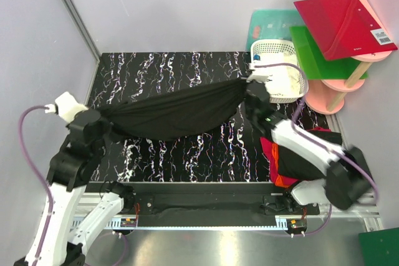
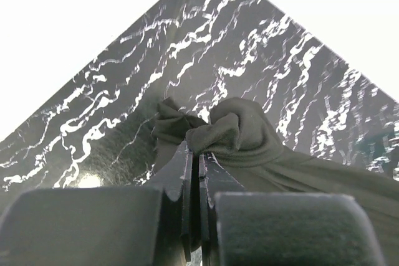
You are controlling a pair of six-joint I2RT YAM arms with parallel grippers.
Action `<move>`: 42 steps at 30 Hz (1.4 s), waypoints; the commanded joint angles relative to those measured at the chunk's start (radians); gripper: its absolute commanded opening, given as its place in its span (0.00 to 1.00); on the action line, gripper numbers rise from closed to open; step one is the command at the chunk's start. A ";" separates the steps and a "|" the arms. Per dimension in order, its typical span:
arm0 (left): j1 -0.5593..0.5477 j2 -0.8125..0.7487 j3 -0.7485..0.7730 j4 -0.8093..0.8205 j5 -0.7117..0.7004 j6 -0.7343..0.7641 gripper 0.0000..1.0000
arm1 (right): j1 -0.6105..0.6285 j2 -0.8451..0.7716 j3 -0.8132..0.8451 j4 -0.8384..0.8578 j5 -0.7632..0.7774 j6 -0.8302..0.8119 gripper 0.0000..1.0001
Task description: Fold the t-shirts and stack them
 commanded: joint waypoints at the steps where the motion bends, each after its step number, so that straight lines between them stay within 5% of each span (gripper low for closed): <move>1: 0.007 -0.134 0.039 0.031 -0.048 0.088 0.00 | 0.018 -0.293 -0.090 0.102 -0.075 -0.084 0.00; 10: 0.007 -0.286 0.152 0.086 0.109 0.263 0.00 | 0.070 -0.655 -0.061 -0.090 -0.204 -0.136 0.00; 16: 0.008 -0.244 0.293 0.192 0.122 0.387 0.00 | 0.071 -0.702 -0.022 -0.081 -0.192 -0.154 0.00; 23: 0.008 0.092 0.349 0.263 0.087 0.420 0.00 | 0.070 -0.398 0.081 0.054 0.009 -0.243 0.00; 31: 0.063 0.640 0.545 0.195 0.269 0.333 0.00 | -0.017 0.051 0.218 0.108 0.026 -0.231 0.00; 36: 0.094 0.732 0.631 0.194 0.280 0.312 0.00 | -0.039 0.128 0.270 0.129 0.009 -0.217 0.00; 42: 0.096 0.631 0.734 0.204 0.261 0.357 0.00 | -0.039 -0.005 0.304 0.097 -0.021 -0.223 0.00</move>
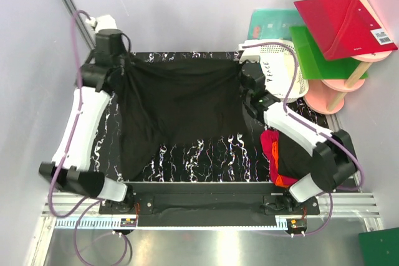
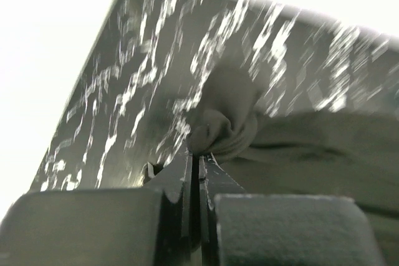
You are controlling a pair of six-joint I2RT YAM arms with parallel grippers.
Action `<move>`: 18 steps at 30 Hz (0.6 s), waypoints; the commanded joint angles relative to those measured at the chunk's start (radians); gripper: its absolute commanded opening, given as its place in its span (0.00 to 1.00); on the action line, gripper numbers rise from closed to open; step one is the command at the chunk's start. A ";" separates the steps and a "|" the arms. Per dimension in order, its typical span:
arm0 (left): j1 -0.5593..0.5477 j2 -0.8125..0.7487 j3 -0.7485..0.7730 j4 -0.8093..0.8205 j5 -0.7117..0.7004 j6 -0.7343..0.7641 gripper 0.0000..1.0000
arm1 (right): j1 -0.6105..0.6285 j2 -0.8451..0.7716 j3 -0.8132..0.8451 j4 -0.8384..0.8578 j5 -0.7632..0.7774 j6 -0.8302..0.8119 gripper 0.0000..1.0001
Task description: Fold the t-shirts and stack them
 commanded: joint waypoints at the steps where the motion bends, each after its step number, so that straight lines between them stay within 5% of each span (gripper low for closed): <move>1: 0.006 -0.190 0.111 0.094 -0.013 0.033 0.00 | -0.001 -0.193 0.055 0.064 -0.029 0.006 0.00; 11: 0.006 -0.659 -0.157 0.039 -0.081 0.082 0.00 | 0.013 -0.615 -0.129 -0.094 -0.199 0.047 0.00; 18: 0.006 -0.789 0.035 -0.125 -0.102 0.120 0.00 | 0.017 -0.825 -0.123 -0.202 -0.317 0.058 0.00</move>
